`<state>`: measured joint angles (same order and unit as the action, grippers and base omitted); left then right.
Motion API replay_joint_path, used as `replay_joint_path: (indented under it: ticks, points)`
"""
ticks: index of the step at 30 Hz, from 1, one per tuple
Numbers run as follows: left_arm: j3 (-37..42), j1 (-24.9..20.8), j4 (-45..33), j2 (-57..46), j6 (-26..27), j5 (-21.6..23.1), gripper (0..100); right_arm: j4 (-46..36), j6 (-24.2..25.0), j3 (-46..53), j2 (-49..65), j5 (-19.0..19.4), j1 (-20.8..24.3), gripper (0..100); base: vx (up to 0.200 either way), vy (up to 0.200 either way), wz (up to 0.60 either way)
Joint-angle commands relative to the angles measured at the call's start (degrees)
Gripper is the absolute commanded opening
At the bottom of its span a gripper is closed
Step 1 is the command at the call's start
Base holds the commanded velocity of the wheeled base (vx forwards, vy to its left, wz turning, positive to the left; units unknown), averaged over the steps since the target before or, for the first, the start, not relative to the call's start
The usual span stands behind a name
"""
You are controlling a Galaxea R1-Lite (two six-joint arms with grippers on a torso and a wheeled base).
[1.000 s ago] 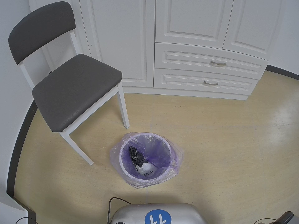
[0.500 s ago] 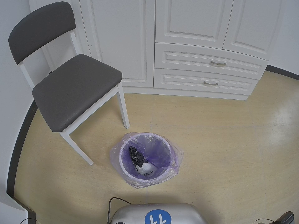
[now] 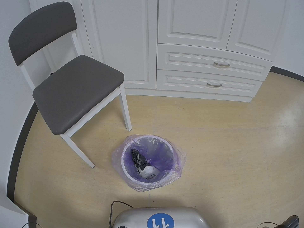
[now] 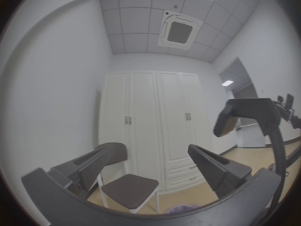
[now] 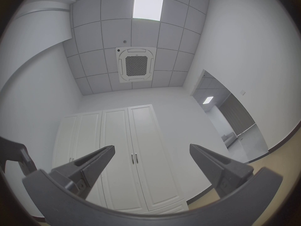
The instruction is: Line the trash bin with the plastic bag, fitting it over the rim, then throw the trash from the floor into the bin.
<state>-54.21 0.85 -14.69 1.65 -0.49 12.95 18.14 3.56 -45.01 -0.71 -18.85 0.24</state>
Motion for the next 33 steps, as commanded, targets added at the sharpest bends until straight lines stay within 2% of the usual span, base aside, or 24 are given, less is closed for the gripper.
replay_joint_path:
  ticks: [1,5,6,9,13,14,15,18,21,26,28,31,33]
  points:
    - [3.59,-0.41,-0.16,-1.65,1.28,-8.55,100,0.41,0.04,6.07,0.71,-1.37,-0.07,100,0.0,0.0,0.0]
    - [9.56,-0.41,0.1,-1.65,1.1,-13.91,100,1.55,-0.13,11.79,0.71,-0.75,-0.07,100,0.0,0.0,0.0]
    - [9.56,-0.41,0.1,-1.65,1.1,-13.91,100,1.55,-0.13,11.79,0.71,-0.75,-0.07,100,0.0,0.0,0.0]
    - [16.24,-0.41,1.95,-1.65,0.58,-15.67,100,5.94,-0.4,18.46,0.71,0.39,-0.07,100,0.0,0.0,0.0]
    - [27.93,-0.41,11.09,-1.65,0.66,-15.5,100,8.75,0.22,25.23,0.71,3.82,-0.07,100,0.0,0.0,0.0]
    - [27.93,-0.41,11.09,-1.65,0.66,-15.5,100,8.75,0.22,25.23,0.71,3.82,-0.07,100,0.0,0.0,0.0]
    - [34.44,-0.41,17.24,-1.65,0.93,-15.41,100,8.75,0.57,28.92,0.71,4.17,-0.07,100,0.0,0.0,0.0]
    - [44.37,-0.41,26.29,-1.65,1.28,-15.32,100,8.84,0.57,33.49,0.71,5.14,-0.07,100,0.0,0.0,0.0]
    - [50.7,-0.41,29.72,-1.65,1.54,-15.32,100,8.4,0.57,36.66,0.71,6.01,-0.07,100,0.0,0.0,0.0]
    - [54.21,-0.41,28.31,-1.65,1.37,-15.32,100,9.02,0.48,42.02,0.71,6.37,-0.07,100,0.0,0.0,0.0]
    - [54.21,-0.41,25.76,-1.65,1.37,-15.32,100,9.11,0.48,43.51,0.71,6.28,-0.07,100,0.0,0.0,0.0]
    - [54.21,-0.41,17.94,-1.65,1.19,-15.41,100,7.0,0.92,44.92,0.71,6.37,-0.07,100,0.0,0.0,0.0]
    - [54.04,-0.41,17.77,-1.65,0.49,-15.58,100,5.24,1.19,45.01,0.71,6.54,-0.07,100,0.0,0.0,0.0]
